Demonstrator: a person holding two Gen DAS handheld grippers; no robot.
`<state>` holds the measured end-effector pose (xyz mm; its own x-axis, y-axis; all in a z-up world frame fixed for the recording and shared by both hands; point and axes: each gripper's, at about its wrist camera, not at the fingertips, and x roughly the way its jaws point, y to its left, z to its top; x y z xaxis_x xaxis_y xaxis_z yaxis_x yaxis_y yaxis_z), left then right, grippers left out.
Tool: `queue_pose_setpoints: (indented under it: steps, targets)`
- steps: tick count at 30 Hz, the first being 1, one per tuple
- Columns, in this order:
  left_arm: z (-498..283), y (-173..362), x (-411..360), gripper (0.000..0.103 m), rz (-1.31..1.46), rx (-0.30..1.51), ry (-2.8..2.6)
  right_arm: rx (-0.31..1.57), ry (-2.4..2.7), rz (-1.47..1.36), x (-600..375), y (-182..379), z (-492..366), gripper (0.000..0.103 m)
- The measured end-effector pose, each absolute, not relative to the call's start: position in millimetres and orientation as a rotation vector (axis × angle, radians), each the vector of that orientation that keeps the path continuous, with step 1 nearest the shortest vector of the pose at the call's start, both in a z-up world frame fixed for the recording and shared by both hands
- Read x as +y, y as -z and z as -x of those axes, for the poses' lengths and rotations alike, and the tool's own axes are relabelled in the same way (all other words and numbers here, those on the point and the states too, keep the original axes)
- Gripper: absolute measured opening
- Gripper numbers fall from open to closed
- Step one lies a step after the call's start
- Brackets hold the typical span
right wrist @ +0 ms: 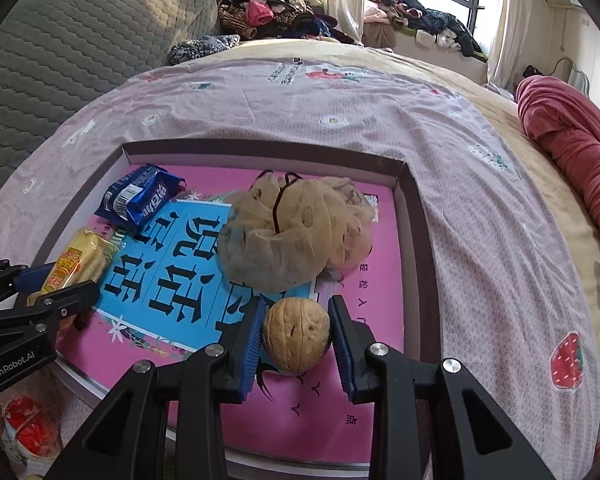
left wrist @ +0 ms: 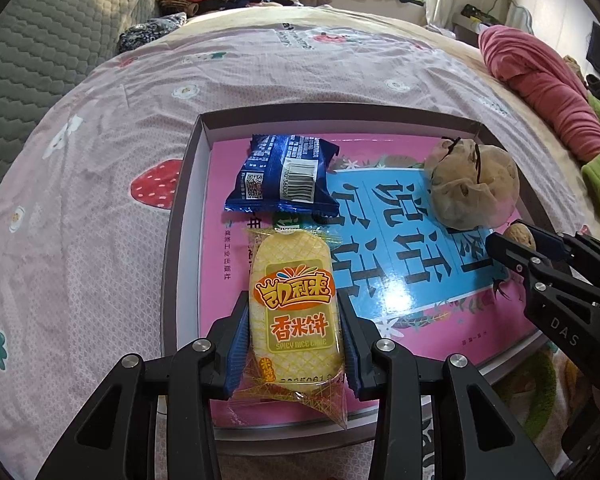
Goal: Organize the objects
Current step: 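Open the left tool to release the packet while the right tool releases the walnut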
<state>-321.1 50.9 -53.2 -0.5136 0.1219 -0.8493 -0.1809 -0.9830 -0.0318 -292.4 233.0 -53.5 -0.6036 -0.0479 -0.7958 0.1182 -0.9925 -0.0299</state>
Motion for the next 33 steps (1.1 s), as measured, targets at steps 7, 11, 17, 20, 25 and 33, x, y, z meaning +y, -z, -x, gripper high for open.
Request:
queue_pose_setpoints:
  steps: [7,11,17,20,25,33]
  targets:
    - [321.7,54.7,49.8,0.041,1.458,0.103,-2.59,0.129,2.723,-1.375,233.7,58.9,293.9,0.033]
    - [322.3,55.9,50.0,0.041,1.471,0.115,-2.593,0.132,2.723,-1.38,233.9,59.5,293.9,0.033]
    - [321.7,55.8,51.9,0.054,1.483,0.135,-2.596,0.13,2.728,-1.38,234.0,58.9,293.9,0.033]
    - [321.0,53.7,51.4,0.06,1.476,0.137,-2.605,0.126,2.728,-1.376,233.8,57.4,293.2,0.033]
    - [320.2,52.2,50.5,0.062,1.473,0.126,-2.608,0.122,2.731,-1.371,234.5,55.4,292.7,0.033]
    - [317.3,44.1,50.4,0.073,1.442,0.12,-2.632,0.112,2.745,-1.349,237.2,47.9,290.4,0.034]
